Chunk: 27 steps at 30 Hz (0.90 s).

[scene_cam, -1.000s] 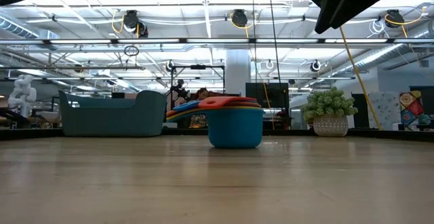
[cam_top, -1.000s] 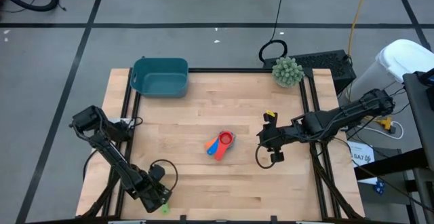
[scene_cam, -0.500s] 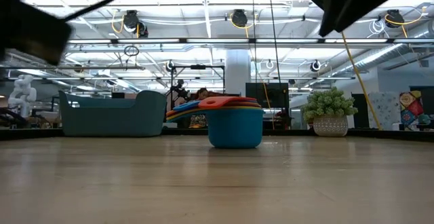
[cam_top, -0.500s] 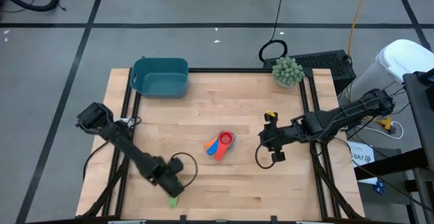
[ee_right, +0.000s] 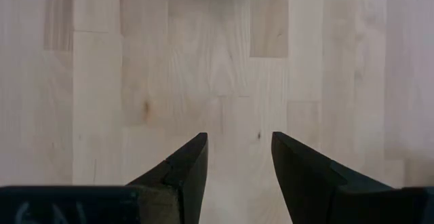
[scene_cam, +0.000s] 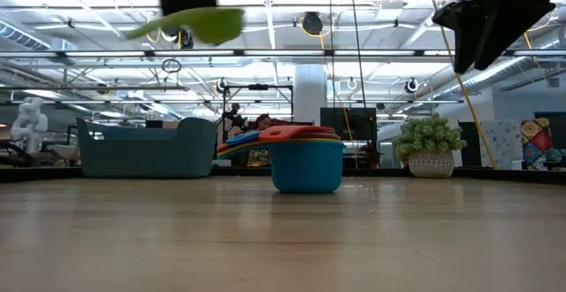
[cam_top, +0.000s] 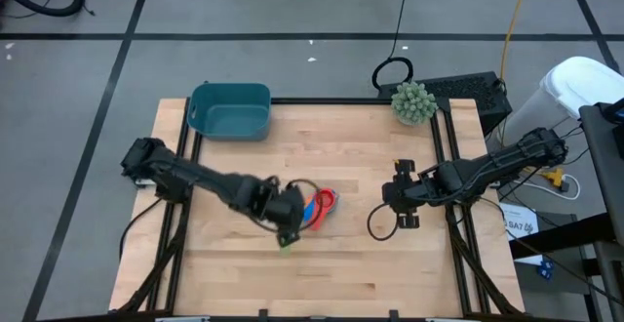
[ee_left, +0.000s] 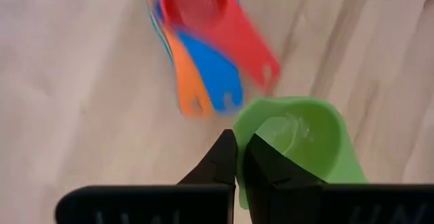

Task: Nest measuring cups in basket
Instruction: Stack the green measuring cup on top of the red measuring cup

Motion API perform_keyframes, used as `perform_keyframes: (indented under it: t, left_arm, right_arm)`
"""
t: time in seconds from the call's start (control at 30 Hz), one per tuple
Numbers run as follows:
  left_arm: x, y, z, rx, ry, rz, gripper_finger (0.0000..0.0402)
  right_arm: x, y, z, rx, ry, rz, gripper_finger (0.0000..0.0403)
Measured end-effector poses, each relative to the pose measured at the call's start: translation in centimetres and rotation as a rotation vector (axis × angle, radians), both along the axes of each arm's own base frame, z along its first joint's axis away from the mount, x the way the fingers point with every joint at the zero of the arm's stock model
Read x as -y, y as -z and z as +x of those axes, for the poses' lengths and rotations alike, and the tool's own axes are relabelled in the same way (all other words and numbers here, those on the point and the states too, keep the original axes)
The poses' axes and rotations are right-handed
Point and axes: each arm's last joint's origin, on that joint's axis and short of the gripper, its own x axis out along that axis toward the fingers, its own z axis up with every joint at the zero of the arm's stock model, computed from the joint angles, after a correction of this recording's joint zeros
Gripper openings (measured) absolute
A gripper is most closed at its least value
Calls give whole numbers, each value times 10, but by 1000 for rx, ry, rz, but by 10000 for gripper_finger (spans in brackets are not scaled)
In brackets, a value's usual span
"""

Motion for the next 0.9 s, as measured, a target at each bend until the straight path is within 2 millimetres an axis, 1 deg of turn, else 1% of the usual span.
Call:
perform_keyframes:
  t: [0.1,0.17,0.27,0.37,0.47,0.53,0.63,0.7,0.83,0.9]
  left_arm:
    - [-19,-16,10,51,11,48,8]
    - [-34,-19,14,55,9,69,8]
    - [-57,-11,23,22,-10,92,8]
    - [-70,4,35,-3,-5,71,8]
    - [-73,15,49,21,27,43,8]
    - [-72,20,54,41,43,27,8]
    - [-71,18,58,74,45,24,8]
    - [-71,10,60,86,39,25,8]
    - [-73,2,67,85,58,71,8]
    - [-77,8,70,36,60,73,8]
  right_arm:
    - [2,5,-6,-10,23,8,157]
    - [4,8,-11,-11,50,17,157]
    - [6,12,-22,-14,90,74,157]
    - [8,16,-33,-10,131,129,157]
    - [9,18,-44,10,161,161,157]
    - [10,18,-51,26,173,179,157]
    - [11,17,-57,57,187,203,157]
    - [11,16,-60,75,193,211,157]
    - [10,14,-59,120,196,235,157]
    - [9,13,-57,141,193,246,157]
